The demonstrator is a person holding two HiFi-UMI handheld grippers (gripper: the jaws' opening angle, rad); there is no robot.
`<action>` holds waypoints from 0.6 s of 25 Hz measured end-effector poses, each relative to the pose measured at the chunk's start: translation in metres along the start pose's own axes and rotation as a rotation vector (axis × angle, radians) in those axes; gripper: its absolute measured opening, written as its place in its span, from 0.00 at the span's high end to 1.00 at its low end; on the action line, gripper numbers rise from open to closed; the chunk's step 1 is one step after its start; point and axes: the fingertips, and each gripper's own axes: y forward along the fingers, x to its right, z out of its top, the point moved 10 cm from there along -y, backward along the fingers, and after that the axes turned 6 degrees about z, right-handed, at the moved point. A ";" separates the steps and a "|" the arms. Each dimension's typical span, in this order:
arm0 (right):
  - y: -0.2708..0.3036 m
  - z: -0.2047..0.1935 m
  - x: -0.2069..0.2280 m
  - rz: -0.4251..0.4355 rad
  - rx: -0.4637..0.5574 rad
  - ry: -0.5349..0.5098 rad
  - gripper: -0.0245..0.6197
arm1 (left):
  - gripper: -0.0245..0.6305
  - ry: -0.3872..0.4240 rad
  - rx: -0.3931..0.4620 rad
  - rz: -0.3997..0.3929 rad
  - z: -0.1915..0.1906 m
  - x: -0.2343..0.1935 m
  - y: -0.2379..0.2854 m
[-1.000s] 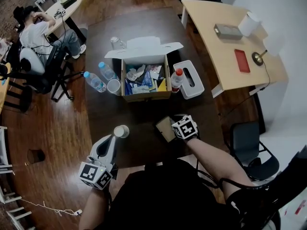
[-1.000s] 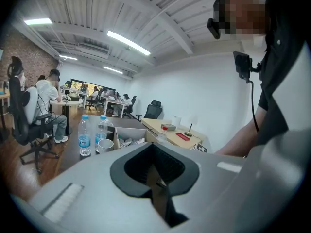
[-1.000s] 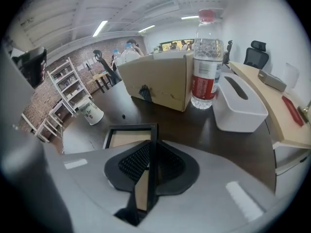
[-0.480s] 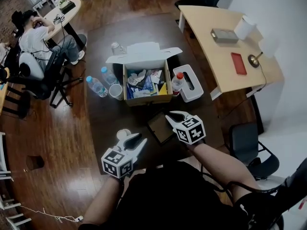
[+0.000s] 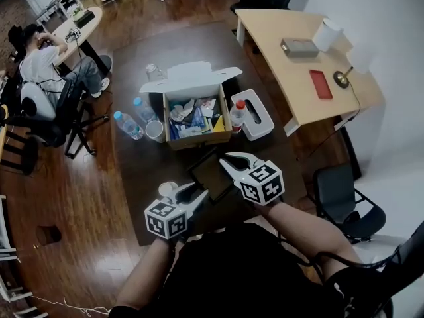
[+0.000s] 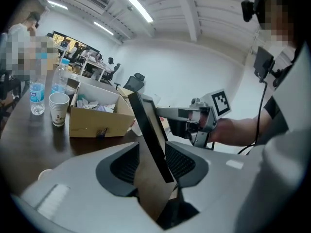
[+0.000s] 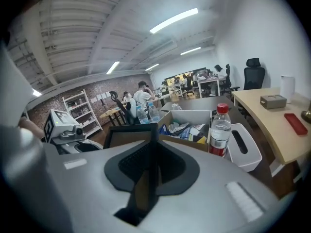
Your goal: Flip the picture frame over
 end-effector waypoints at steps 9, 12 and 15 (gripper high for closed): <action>-0.004 0.009 -0.023 0.036 0.054 -0.019 0.89 | 0.83 -0.020 0.039 -0.011 0.009 0.005 -0.012; -0.005 0.006 -0.025 0.076 0.075 0.001 0.89 | 0.86 -0.030 0.053 -0.019 0.010 0.001 -0.020; -0.009 0.006 -0.024 0.147 0.126 0.009 0.88 | 0.86 -0.033 0.091 -0.071 0.013 0.000 -0.027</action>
